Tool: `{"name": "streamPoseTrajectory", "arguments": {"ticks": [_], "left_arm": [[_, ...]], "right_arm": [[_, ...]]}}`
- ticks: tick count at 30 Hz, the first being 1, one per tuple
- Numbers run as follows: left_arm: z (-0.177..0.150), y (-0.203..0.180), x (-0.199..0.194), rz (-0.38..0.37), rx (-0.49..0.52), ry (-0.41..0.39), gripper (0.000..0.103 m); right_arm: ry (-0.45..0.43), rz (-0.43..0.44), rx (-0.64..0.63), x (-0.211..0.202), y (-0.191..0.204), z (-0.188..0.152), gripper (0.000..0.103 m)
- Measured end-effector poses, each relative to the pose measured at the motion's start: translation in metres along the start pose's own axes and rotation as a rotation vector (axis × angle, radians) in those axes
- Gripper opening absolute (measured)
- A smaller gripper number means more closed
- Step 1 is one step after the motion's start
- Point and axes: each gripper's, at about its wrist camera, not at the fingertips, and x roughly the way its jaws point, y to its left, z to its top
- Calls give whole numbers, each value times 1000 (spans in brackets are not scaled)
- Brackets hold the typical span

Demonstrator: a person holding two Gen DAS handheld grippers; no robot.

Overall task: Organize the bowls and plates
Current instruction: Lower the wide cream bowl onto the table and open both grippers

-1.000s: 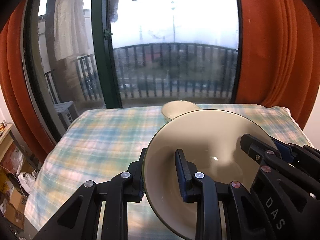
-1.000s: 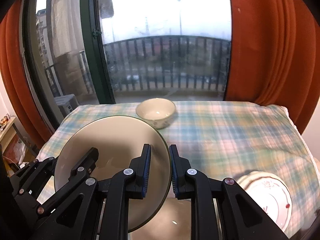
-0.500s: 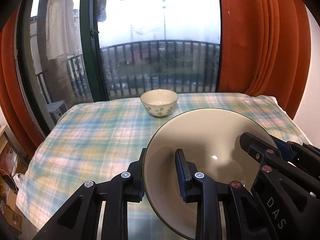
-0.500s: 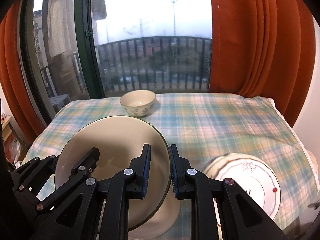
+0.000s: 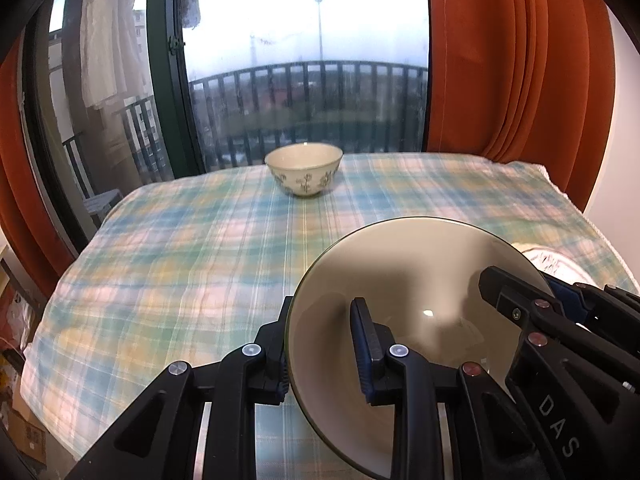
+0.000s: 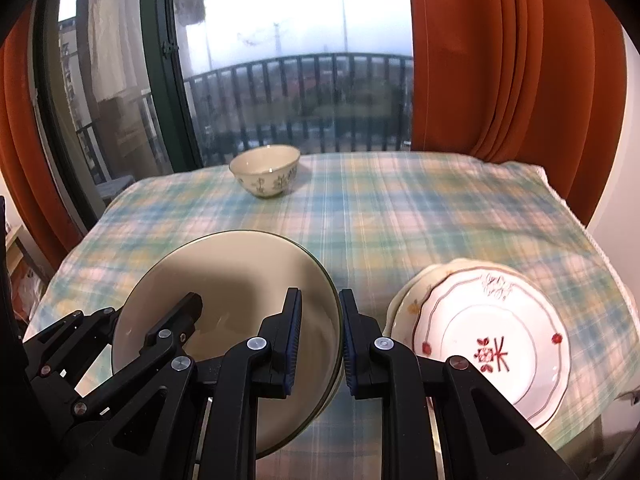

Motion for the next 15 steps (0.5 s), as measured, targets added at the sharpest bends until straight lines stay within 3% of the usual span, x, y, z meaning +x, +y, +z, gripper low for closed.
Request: {"name": "streamPoseTrajectory", "arguments": {"ticks": [15], "left_arm": [[-12,-1,28,-8,2,64,25]], "right_arm": [[69,-14,-6,34,-1,-12,22]]}}
